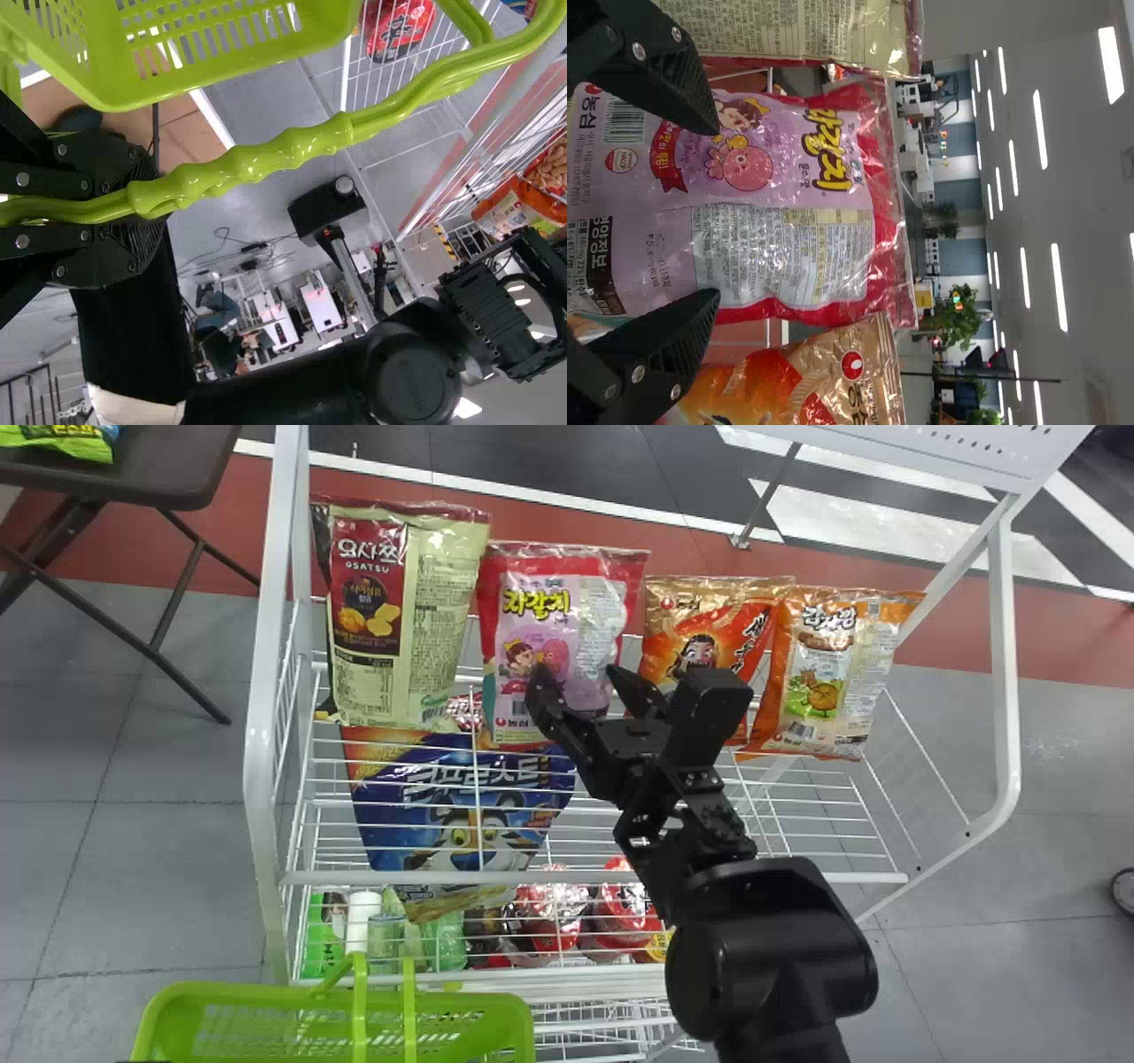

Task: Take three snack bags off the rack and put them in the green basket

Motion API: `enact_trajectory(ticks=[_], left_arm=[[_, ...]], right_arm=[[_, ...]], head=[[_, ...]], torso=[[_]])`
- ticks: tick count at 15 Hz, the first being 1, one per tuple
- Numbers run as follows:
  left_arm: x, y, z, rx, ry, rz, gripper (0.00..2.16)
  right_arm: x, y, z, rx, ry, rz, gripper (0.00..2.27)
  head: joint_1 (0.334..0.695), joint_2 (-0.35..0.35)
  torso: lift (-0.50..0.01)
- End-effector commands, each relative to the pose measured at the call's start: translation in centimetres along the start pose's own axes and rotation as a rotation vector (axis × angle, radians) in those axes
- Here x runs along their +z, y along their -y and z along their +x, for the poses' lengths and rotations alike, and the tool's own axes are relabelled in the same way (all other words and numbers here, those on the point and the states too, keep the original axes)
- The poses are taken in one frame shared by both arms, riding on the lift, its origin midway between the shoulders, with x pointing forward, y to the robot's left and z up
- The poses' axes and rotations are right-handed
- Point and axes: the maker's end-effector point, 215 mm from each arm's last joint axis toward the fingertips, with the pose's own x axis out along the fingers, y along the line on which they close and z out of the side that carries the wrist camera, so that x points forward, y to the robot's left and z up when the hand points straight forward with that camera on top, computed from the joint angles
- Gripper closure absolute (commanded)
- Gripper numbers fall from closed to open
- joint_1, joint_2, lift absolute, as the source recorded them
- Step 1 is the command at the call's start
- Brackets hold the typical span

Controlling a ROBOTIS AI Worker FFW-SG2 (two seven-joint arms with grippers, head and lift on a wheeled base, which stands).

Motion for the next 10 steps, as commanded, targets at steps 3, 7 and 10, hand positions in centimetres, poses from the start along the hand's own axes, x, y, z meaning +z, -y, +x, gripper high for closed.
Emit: enact_trajectory(ticks=[3, 7, 10], left_arm=[[-0.1, -0.1, 0.1, 0.005, -0.003, 0.000, 1.97], [-0.2, 0.2, 0.5, 0.006, -0.013, 0.011, 1.97], [-0.5, 0.3, 0.7, 0.006, -0.021, 0.009, 1.97]], right_arm=[[-1.9, -0.2, -0.7, 0.036, -0.061, 0.017, 2.25], [-1.3, 0.7, -2.4, 0.011, -0.043, 0.016, 2.25], [-0.6, 2.5, -2.9, -0.026, -0.030, 0.013, 2.25]], head=[[0.695, -0.350], [0.695, -0.350], [0.695, -0.350]], torso=[[-0.025], [-0.025], [-0.025]])
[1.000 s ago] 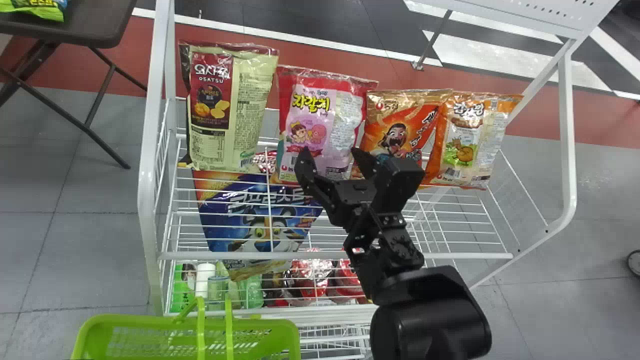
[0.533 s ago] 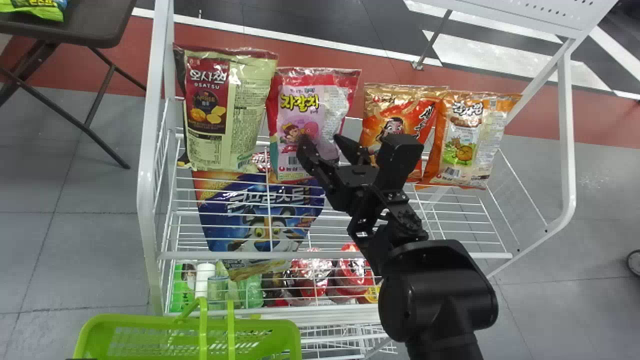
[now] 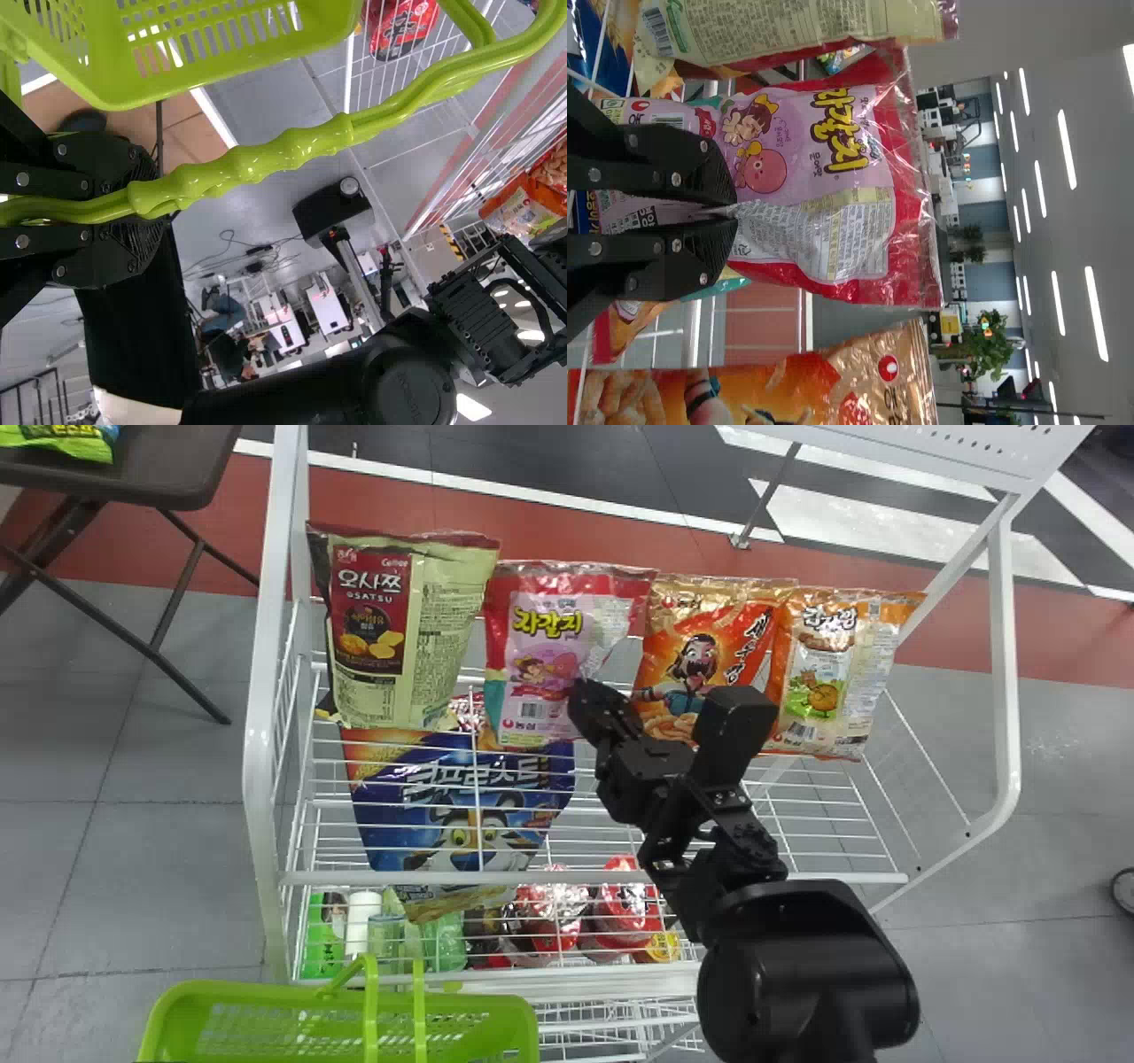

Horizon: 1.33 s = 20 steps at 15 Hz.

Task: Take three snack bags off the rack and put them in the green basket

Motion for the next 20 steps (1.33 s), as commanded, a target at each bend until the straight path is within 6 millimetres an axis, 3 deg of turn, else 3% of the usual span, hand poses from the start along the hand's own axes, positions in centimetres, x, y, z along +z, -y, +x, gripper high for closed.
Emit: enact_trajectory(ticks=[1, 4, 7, 10, 12, 13, 15, 17, 20], left_arm=[[-0.1, 0.1, 0.1, 0.000, -0.005, -0.003, 1.97], [-0.4, 0.1, 0.3, 0.003, -0.013, -0.005, 1.97], [-0.4, 0.1, 0.4, 0.012, -0.018, 0.001, 1.97], [-0.1, 0.0, 0.1, 0.027, -0.024, 0.011, 1.97], [0.7, 0.1, -0.4, 0.029, -0.009, 0.026, 1.97], [0.8, 0.2, -0.5, 0.029, -0.006, 0.025, 1.97], [1.1, 0.6, -0.8, 0.023, -0.002, 0.029, 1.97], [1.3, 0.8, -1.0, 0.022, 0.008, 0.023, 1.93], [1.3, 0.9, -1.3, 0.021, 0.016, 0.001, 1.93]], right_arm=[[0.5, 1.3, -0.5, -0.025, 0.011, 0.005, 2.25], [1.8, 1.9, -1.8, -0.022, 0.043, 0.028, 2.25], [3.3, 0.4, -3.8, 0.033, 0.070, 0.046, 2.25], [4.8, -0.9, -7.7, 0.055, 0.077, 0.039, 2.25], [4.6, -1.4, -11.1, 0.074, 0.030, 0.053, 2.25], [4.0, -1.4, -12.5, 0.083, -0.015, 0.076, 2.25], [0.8, -1.3, -15.5, 0.134, -0.180, 0.177, 2.25], [-1.0, -2.6, -18.6, 0.196, -0.290, 0.285, 2.25], [-4.7, -5.5, -24.9, 0.304, -0.532, 0.467, 2.25]], head=[[0.695, -0.350], [0.695, -0.350], [0.695, -0.350], [0.695, -0.350], [0.695, -0.350], [0.695, -0.350], [0.695, -0.350], [0.695, -0.350], [0.695, -0.350]], torso=[[-0.025], [-0.025], [-0.025], [-0.025], [-0.025], [-0.025], [-0.025], [-0.025], [-0.025]])
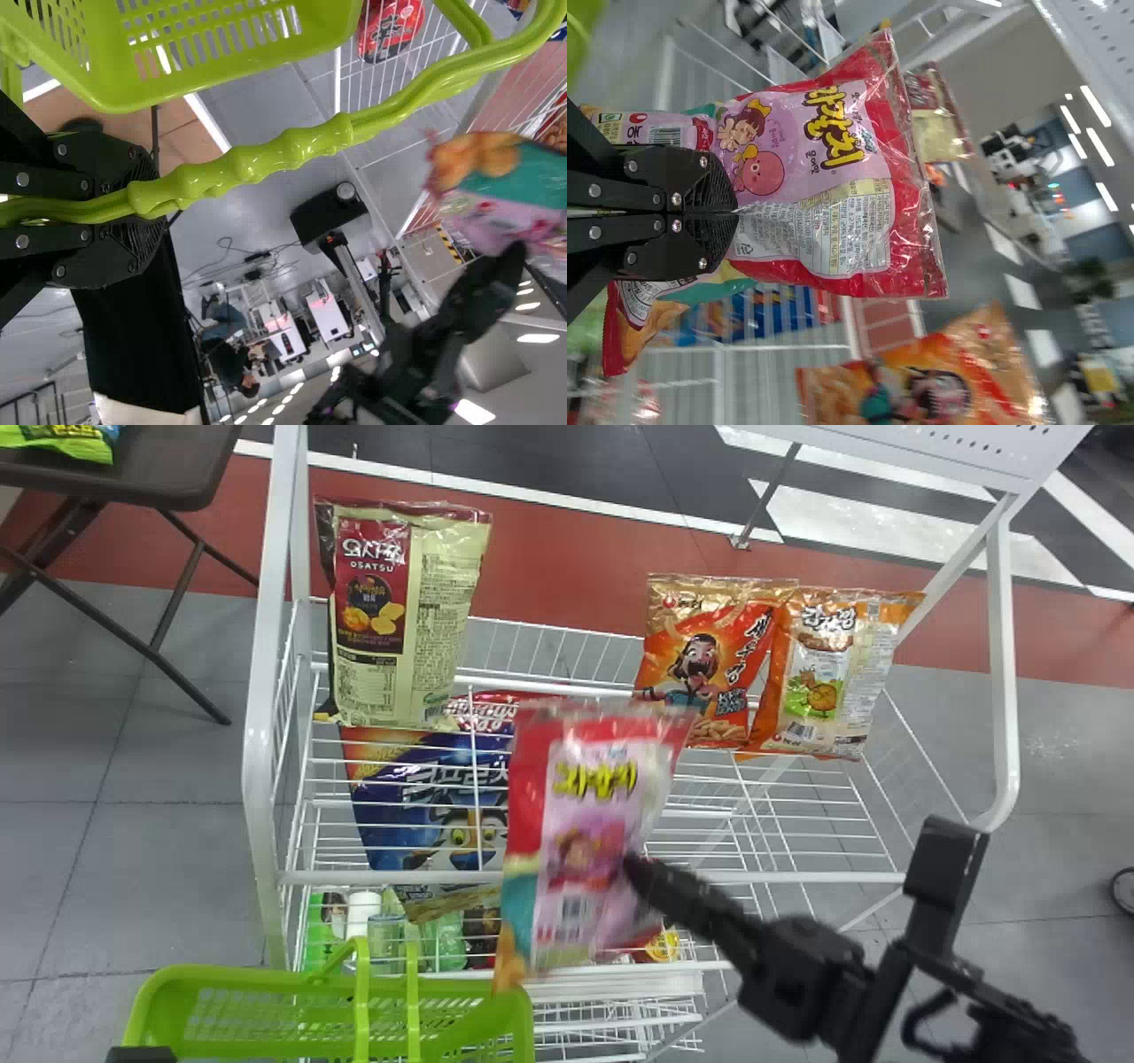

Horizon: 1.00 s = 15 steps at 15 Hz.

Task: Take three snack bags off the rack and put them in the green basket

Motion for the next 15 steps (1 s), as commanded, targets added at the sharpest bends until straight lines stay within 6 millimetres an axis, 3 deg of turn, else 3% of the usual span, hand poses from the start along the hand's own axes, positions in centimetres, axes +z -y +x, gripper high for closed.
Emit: enact_trajectory(ticks=[1, 2, 4, 8, 10, 15], left_arm=[[-0.2, 0.0, -0.2, 0.005, -0.006, -0.020, 1.93], [-0.2, 0.1, -0.2, 0.007, -0.007, -0.021, 1.93], [-0.3, 0.2, -0.2, 0.006, -0.010, -0.024, 1.93], [-0.3, 0.6, -0.2, 0.002, -0.010, -0.021, 1.93], [-0.4, 1.0, -0.1, -0.003, -0.013, -0.017, 1.93], [-1.0, 1.6, 0.2, -0.008, -0.023, -0.016, 1.93]], right_arm=[[-5.3, -1.2, -3.1, 0.037, -0.190, 0.155, 2.25], [-7.0, -1.6, -4.1, 0.044, -0.252, 0.204, 2.25], [-7.9, -0.9, -4.5, 0.040, -0.269, 0.241, 2.25], [-15.1, 1.5, -3.0, 0.045, -0.376, 0.454, 2.25], [-17.3, 1.5, -1.6, 0.067, -0.399, 0.501, 2.25], [-18.5, 0.1, 2.8, 0.117, -0.379, 0.458, 2.25]], head=[[0.695, -0.350], [0.695, -0.350], [0.695, -0.350], [0.695, -0.350], [0.695, -0.350], [0.695, -0.350]], torso=[[-0.025], [-0.025], [-0.025], [-0.025], [-0.025], [-0.025]])
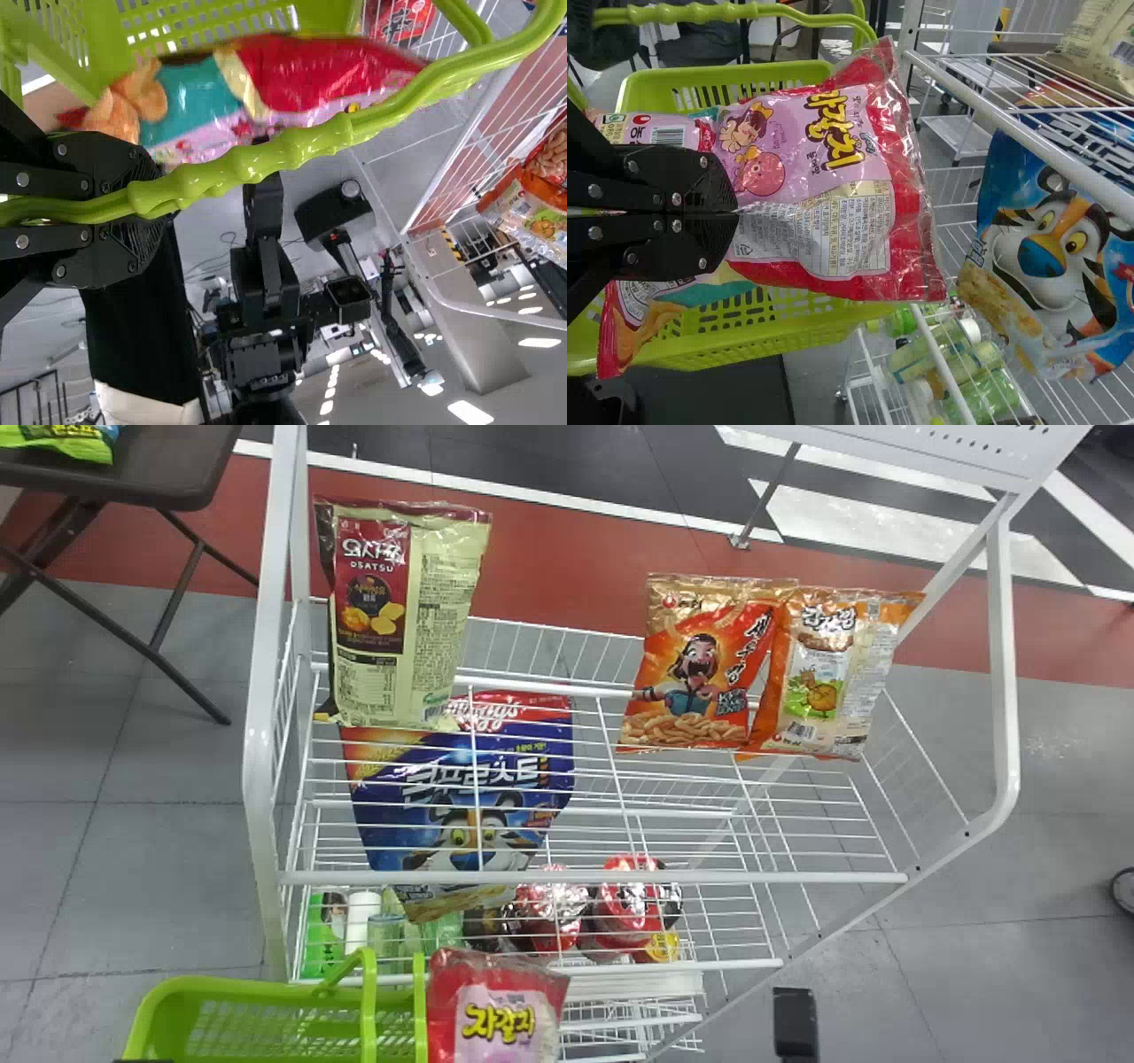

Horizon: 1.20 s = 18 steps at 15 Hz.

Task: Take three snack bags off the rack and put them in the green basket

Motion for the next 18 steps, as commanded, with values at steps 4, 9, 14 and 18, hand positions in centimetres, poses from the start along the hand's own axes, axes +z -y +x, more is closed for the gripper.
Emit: enact_trajectory(ticks=[4, 9, 14, 18], left_arm=[[-0.7, 0.5, 0.7, 0.000, -0.025, 0.008, 1.93], [-0.7, 0.3, 0.8, 0.006, -0.025, 0.010, 1.93], [-0.5, 0.0, 1.0, 0.001, -0.024, 0.009, 1.93], [-0.6, 0.0, 1.0, 0.002, -0.026, 0.008, 1.93]], right_arm=[[0.1, -0.2, 5.7, 0.005, -0.011, -0.082, 2.25], [-6.1, 0.5, 7.2, -0.002, -0.178, -0.048, 2.06], [-8.6, 1.7, 7.0, -0.034, -0.242, -0.033, 0.39], [-1.7, 2.6, 6.0, -0.076, -0.044, -0.139, 0.03]], head=[[0.695, -0.350], [0.695, -0.350], [0.695, -0.350], [0.695, -0.350]], torso=[[-0.025], [-0.025], [-0.025], [-0.025]])
